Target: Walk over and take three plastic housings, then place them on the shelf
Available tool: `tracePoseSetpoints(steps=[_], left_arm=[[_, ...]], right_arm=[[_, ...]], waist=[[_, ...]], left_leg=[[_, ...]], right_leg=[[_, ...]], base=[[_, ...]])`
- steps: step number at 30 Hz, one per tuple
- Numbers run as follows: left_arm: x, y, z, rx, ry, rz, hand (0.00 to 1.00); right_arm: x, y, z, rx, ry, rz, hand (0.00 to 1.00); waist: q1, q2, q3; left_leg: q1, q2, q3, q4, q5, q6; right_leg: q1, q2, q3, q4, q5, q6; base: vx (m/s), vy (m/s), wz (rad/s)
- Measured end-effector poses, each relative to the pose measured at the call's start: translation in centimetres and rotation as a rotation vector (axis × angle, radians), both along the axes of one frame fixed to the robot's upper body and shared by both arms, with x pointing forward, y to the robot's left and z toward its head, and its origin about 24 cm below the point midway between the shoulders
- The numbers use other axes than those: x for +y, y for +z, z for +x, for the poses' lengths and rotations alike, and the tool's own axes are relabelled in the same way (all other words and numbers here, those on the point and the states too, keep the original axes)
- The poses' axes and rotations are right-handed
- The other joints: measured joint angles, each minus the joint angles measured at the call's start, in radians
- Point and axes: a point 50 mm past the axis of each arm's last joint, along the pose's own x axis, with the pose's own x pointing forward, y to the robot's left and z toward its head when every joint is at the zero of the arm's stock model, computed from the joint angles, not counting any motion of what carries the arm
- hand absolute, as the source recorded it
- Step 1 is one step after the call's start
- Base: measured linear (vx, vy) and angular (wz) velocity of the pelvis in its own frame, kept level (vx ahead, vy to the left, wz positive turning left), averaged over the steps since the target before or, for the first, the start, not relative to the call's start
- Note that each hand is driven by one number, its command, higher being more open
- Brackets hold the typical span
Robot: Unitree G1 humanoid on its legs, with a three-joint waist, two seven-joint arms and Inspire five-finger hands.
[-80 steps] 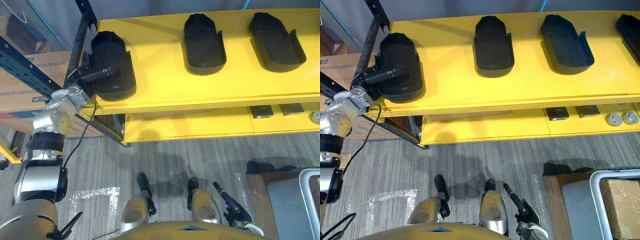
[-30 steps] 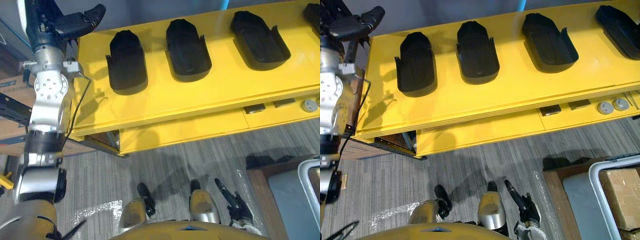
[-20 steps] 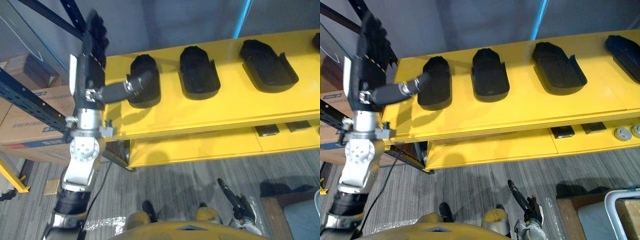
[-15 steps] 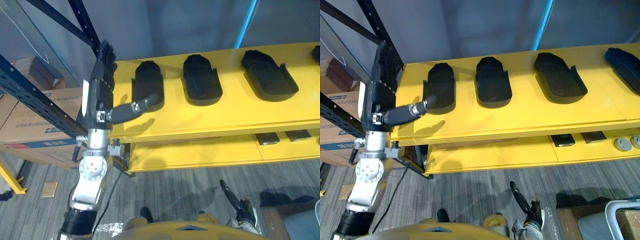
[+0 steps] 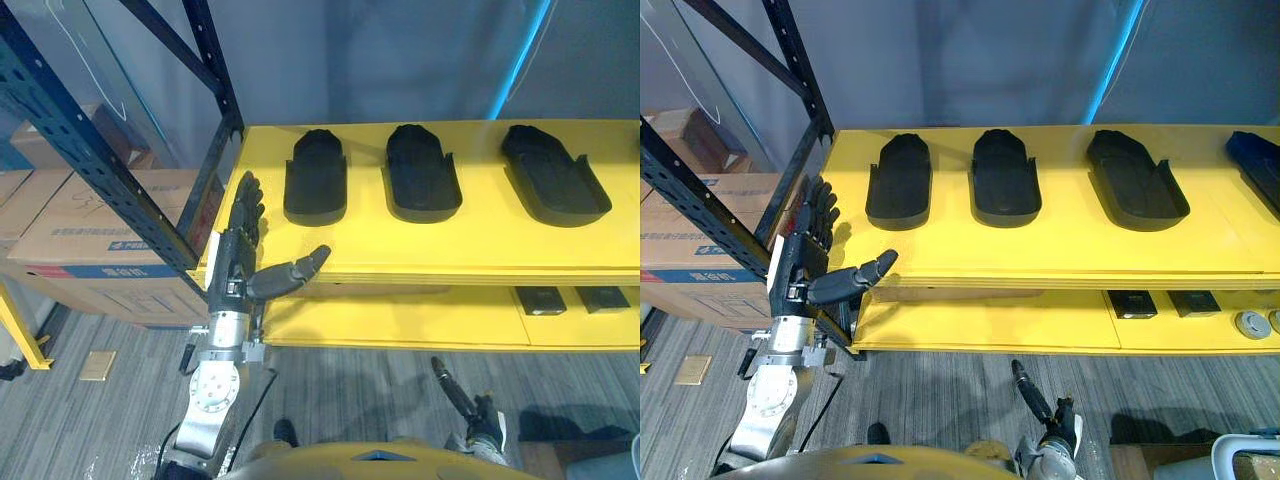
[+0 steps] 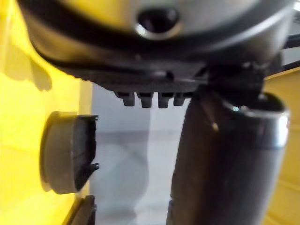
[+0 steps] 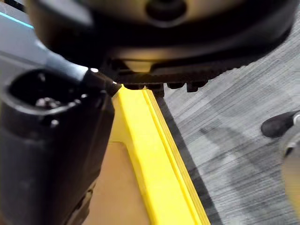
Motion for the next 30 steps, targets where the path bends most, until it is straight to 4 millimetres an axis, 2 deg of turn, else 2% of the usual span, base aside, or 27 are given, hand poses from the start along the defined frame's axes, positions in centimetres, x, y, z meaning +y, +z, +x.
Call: tracePoseSetpoints(steps=[3,8,12,16,20,22,26,30], left_arm=[[-0.2,1.9,1.9,-0.079,0.006,0.009,1.0],[0.4,5.0,6.4,-0.123,0.086,0.034,1.0],[0.5,6.3,7.8,-0.116,0.102,-0.018,1.0],[0.0,8.0,9.2,-0.144,0.094,-0.021,1.0],[0.2,9.3,10.9,-0.13,0.071,-0.091,1.0],[0.4,9.7,11.8,-0.112,0.065,-0.131,1.0],[1.1,9.5,13.0,-0.062,0.12,-0.162,1.0],[1.5,9.4,13.2,-0.042,0.129,-0.162,1.0]], right_arm=[[-0.1,-0.3,-0.8,0.032,0.026,0.01,1.0],[-0.2,-0.8,-3.0,0.108,0.045,0.066,1.0],[-0.4,-1.4,-4.7,0.174,0.019,0.115,1.0],[-0.3,-1.7,-6.1,0.201,-0.01,0.163,1.0],[-0.5,-1.6,-5.5,0.175,-0.003,0.173,1.0],[-0.4,-1.6,-5.2,0.165,0.007,0.182,1.0],[-0.3,-1.6,-4.6,0.15,0.022,0.195,1.0],[-0.3,-1.5,-4.0,0.135,0.029,0.195,1.0]], waist=[[-0.013,-0.001,-0.005],[-0.069,-0.02,-0.012],[-0.091,-0.029,-0.007],[-0.117,-0.049,0.009],[-0.137,-0.053,0.04],[-0.139,-0.046,0.065],[-0.152,-0.038,0.084],[-0.173,-0.042,0.094]], left_leg=[[0.006,0.004,0.022,0.0,-0.001,-0.002],[0.023,0.005,0.063,0.0,-0.01,-0.007],[0.017,0.007,0.102,0.003,-0.014,-0.009],[0.002,0.005,0.108,0.004,-0.014,-0.008],[-0.007,0.001,0.109,0.004,-0.012,-0.003],[-0.011,0.001,0.113,0.004,-0.014,-0.003],[-0.012,0.001,0.121,0.005,-0.013,-0.001],[-0.01,0.0,0.125,0.005,-0.012,0.0]], right_leg=[[-0.008,0.003,0.023,0.0,0.001,0.001],[-0.019,0.004,0.066,0.0,0.008,0.009],[-0.051,0.006,0.111,0.001,0.028,0.017],[-0.068,0.006,0.128,0.007,0.037,0.018],[-0.088,0.002,0.135,0.021,0.038,0.018],[-0.102,0.002,0.143,0.023,0.034,0.012],[-0.112,0.003,0.156,0.035,0.038,0.019],[-0.112,0.003,0.159,0.037,0.04,0.021]], base=[[-0.01,0.014,-0.19],[0.01,0.02,-0.25],[0.04,0.03,-0.31],[0.02,0.023,-0.08],[-0.04,0.026,-0.01],[-0.06,0.025,-0.07],[0.0,0.014,-0.09],[0.04,0.009,-0.03]])
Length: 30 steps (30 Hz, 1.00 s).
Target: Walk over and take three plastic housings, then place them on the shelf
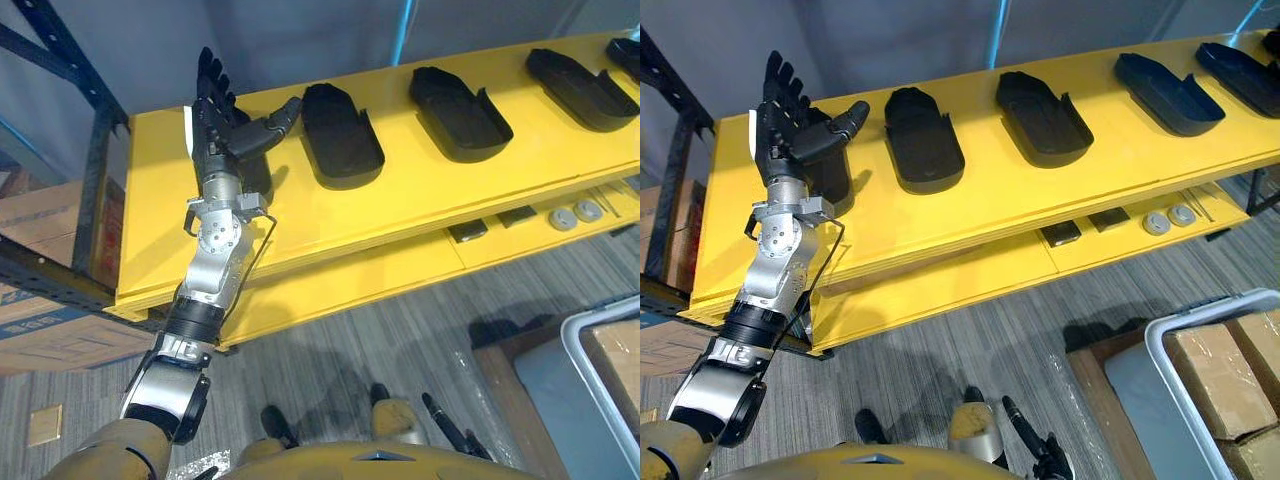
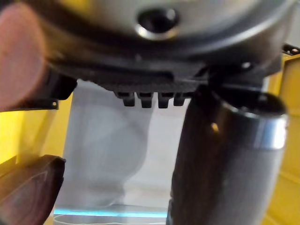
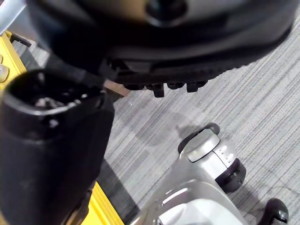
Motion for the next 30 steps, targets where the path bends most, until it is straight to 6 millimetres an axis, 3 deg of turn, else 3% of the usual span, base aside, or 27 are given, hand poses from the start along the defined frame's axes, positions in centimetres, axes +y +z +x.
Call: tracePoseSetpoints(steps=[6,9,18,30], left_arm=[[-0.6,-0.7,0.1,0.031,-0.121,-0.011,1.0],[-1.1,-1.7,-0.1,0.06,-0.177,0.009,1.0],[-1.0,-6.4,-1.6,0.236,-0.231,0.044,1.0],[-1.1,-6.9,-1.8,0.25,-0.251,0.054,1.0]], right_arm=[[0.1,0.0,0.0,-0.007,0.005,0.01,1.0],[0.1,0.0,0.1,-0.014,0.009,0.014,1.0],[0.1,0.0,0.1,-0.009,0.026,0.011,1.0],[0.2,0.0,0.1,-0.012,0.033,0.018,1.0]], waist=[[-0.002,-0.004,0.021],[0.0,0.006,0.027],[0.0,0.013,0.028],[0.008,0.016,0.026]], left_leg=[[0.034,-0.002,-0.001,0.0,-0.006,-0.001],[0.037,-0.002,-0.001,0.0,-0.006,-0.002],[0.039,-0.001,0.002,0.0,-0.006,-0.002],[0.039,-0.001,-0.001,0.0,-0.006,-0.002]], right_leg=[[0.032,-0.001,-0.003,-0.001,-0.006,-0.01],[0.031,-0.002,-0.007,-0.002,-0.013,-0.019],[0.036,-0.002,-0.012,-0.016,-0.006,-0.007],[0.038,-0.004,-0.017,-0.019,-0.006,-0.007]], base=[[0.01,0.005,0.0],[-0.03,0.006,0.0],[0.0,0.002,-0.01],[0.0,0.0,0.0]])
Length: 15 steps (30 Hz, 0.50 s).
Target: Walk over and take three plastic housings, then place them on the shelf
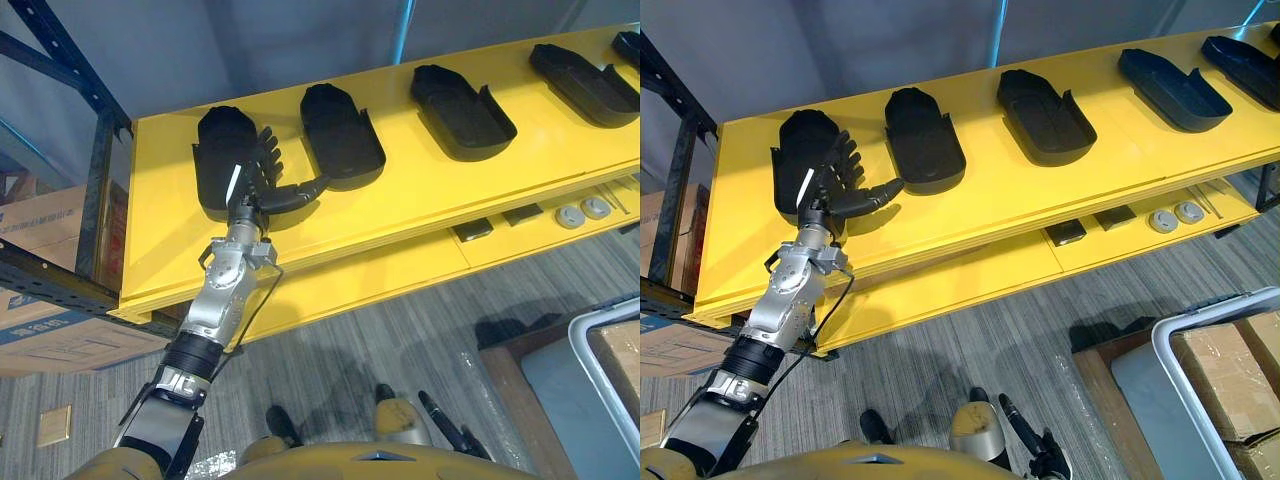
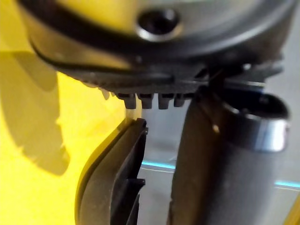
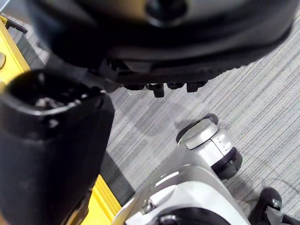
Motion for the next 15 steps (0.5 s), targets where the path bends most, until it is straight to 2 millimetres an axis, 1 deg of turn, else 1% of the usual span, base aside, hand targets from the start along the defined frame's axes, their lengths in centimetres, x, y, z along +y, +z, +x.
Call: tracePoseSetpoints(steps=[9,15], left_arm=[[0.26,-0.14,-0.02,0.012,0.057,-0.012,1.0],[0.6,-0.71,-0.3,0.033,0.109,-0.02,1.0]], right_arm=[[0.06,-0.01,0.02,0.001,0.006,0.001,1.0],[0.02,-0.01,-0.03,0.003,0.005,-0.001,1.0]], waist=[[-0.005,0.008,-0.003],[-0.009,0.01,-0.005]], left_leg=[[0.0,0.0,0.0,0.0,0.0,0.0],[0.009,0.001,-0.004,0.0,0.0,0.0]], right_leg=[[0.003,0.0,-0.002,0.001,0.001,0.002],[0.015,0.0,-0.008,-0.001,0.001,0.001]], base=[[0.0,0.0,0.0],[0.0,0.0,0.0]])
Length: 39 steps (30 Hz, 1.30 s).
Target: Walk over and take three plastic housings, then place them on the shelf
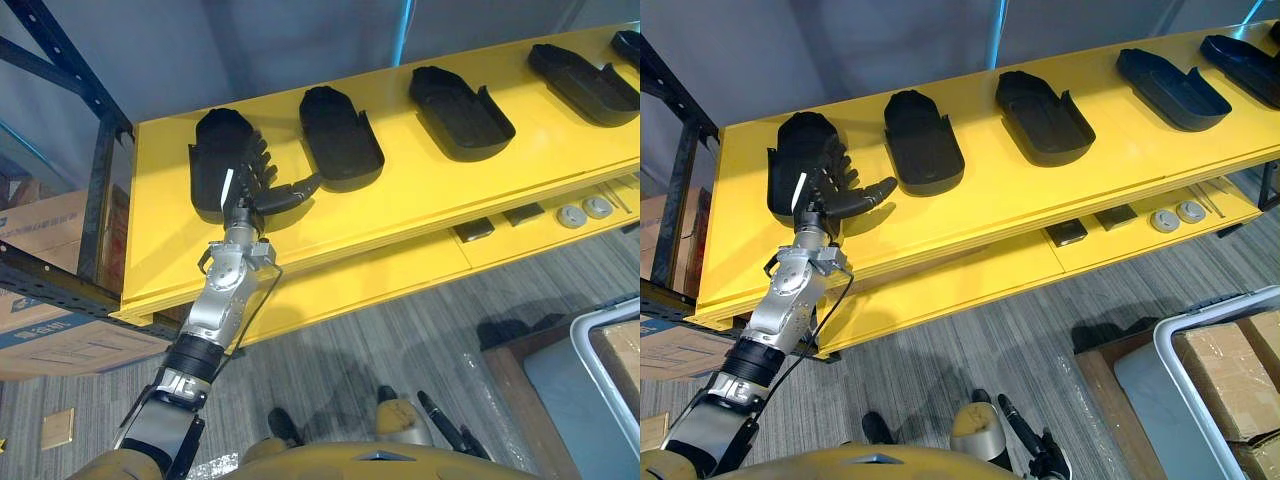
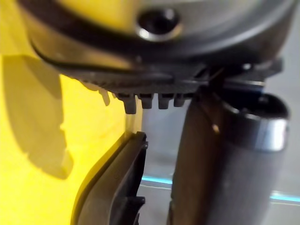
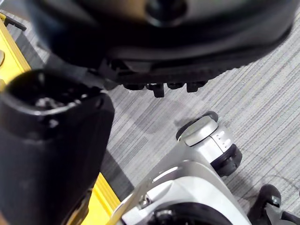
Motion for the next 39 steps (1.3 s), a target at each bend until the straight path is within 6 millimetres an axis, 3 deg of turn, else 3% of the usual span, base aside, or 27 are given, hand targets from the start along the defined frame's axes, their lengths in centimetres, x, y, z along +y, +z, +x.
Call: tracePoseSetpoints(steps=[21,28,29,32,36,39], left_arm=[[-0.6,0.2,-0.4,-0.049,-0.052,0.001,1.0],[-1.8,4.8,-2.6,-0.322,-0.084,0.015,1.0],[-2.1,6.5,-3.4,-0.424,-0.08,0.026,1.0],[-2.3,8.7,-5.7,-0.59,-0.082,0.008,1.0],[-2.3,8.0,-8.0,-0.616,-0.061,0.015,1.0],[-1.7,5.9,-9.2,-0.551,-0.005,0.056,1.0]], right_arm=[[-0.1,-0.1,-0.3,0.015,-0.009,-0.008,1.0],[-0.5,-0.2,-1.4,0.046,-0.047,-0.013,1.0],[-0.6,-0.3,-2.0,0.063,-0.064,-0.014,1.0],[-0.8,-0.4,-2.7,0.094,-0.054,-0.025,1.0],[-1.1,-0.4,-3.2,0.118,-0.054,-0.036,1.0],[-0.9,-0.5,-2.7,0.122,-0.031,-0.043,1.0]], waist=[[0.012,0.005,-0.004],[0.029,0.02,-0.017],[0.038,0.027,-0.025],[0.043,0.039,-0.049],[0.07,0.048,-0.09],[0.1,0.044,-0.106]], left_leg=[[0.006,0.0,-0.004,0.0,0.0,0.0],[0.02,-0.001,-0.004,-0.001,-0.012,-0.013],[0.02,-0.001,-0.006,-0.001,-0.011,-0.011],[0.02,-0.001,-0.019,-0.002,-0.01,-0.01],[0.017,-0.001,-0.044,-0.005,-0.01,-0.011],[0.013,-0.003,-0.077,-0.006,-0.005,-0.008]], right_leg=[[0.016,0.0,-0.006,-0.014,0.006,0.006],[0.032,-0.001,-0.005,-0.018,0.004,0.007],[0.035,-0.001,-0.005,-0.021,0.004,0.007],[0.05,0.0,-0.019,-0.034,0.004,0.008],[0.071,0.0,-0.047,-0.051,0.003,0.009],[0.088,-0.002,-0.081,-0.052,-0.004,0.009]], base=[[0.0,0.0,0.0],[0.0,0.0,0.0],[0.01,0.006,0.03],[0.05,0.0,0.12],[0.05,-0.006,0.2],[0.0,-0.008,0.28]])
